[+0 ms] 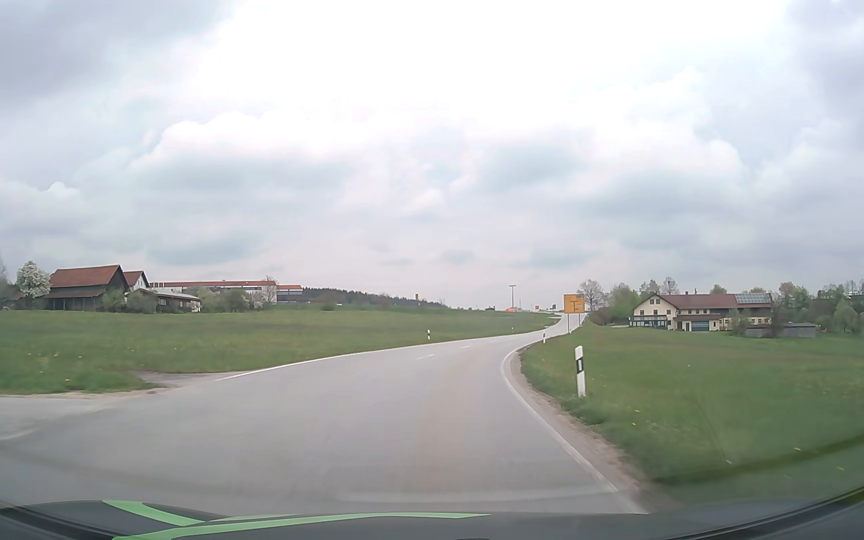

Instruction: Follow the waypoints while adhering to traffic rules and regulations

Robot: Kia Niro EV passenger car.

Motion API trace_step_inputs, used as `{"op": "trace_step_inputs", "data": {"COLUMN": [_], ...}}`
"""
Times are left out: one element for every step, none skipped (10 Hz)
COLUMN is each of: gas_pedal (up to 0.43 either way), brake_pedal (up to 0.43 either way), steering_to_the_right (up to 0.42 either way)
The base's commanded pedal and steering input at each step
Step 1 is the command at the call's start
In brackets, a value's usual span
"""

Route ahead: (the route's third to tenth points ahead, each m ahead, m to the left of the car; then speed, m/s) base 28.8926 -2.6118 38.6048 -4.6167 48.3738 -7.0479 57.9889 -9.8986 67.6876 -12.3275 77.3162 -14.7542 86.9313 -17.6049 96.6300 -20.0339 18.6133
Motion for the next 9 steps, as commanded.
{"op": "trace_step_inputs", "data": {"gas_pedal": [0.197,0.197,0.197,0.209,0.209,0.209,0.209,0.209,0.209], "brake_pedal": [0.0,0.0,0.0,0.0,0.0,0.0,0.0,0.0,0.0], "steering_to_the_right": [0.019,0.021,0.023,0.026,0.029,0.03,0.031,0.033,0.035]}}
